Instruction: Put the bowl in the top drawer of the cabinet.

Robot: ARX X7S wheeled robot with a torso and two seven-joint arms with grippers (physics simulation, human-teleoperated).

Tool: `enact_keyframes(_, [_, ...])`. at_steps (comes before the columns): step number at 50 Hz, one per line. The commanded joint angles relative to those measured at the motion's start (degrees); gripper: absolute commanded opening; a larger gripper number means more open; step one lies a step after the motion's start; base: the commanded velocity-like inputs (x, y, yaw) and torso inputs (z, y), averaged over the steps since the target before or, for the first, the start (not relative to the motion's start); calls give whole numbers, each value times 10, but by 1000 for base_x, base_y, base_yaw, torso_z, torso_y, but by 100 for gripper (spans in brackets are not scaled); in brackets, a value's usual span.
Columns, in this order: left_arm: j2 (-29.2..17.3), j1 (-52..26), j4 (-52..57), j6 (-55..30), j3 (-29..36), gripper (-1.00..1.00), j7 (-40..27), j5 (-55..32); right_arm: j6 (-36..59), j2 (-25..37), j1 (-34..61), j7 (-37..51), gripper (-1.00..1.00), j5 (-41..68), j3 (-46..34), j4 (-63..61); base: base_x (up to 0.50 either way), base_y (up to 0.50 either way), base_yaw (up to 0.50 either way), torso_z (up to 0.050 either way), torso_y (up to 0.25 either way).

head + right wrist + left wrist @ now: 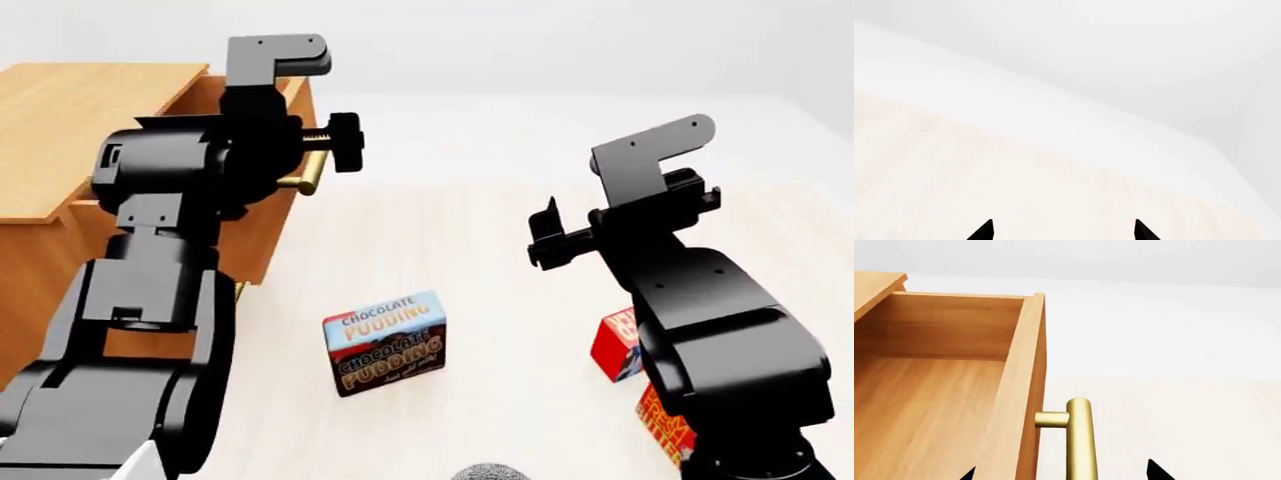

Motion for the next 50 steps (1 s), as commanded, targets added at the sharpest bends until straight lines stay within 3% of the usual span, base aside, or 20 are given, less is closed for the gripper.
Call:
enact_keyframes(1, [21, 46, 63, -35, 10, 100, -2, -49, -11, 3, -9, -2, 100, 2, -5, 8, 0, 0, 0, 0, 0])
enact_keyframes(24, [26, 99, 138, -19, 145, 100, -138, -291, -48, 27, -45, -8, 100, 9, 9, 41, -6, 0, 1, 0, 1])
enact_keyframes(50, [26, 89, 194, 8, 254, 100, -264, -530, -57, 38, -48, -13, 100, 11, 6, 63, -10, 0, 2, 0, 2])
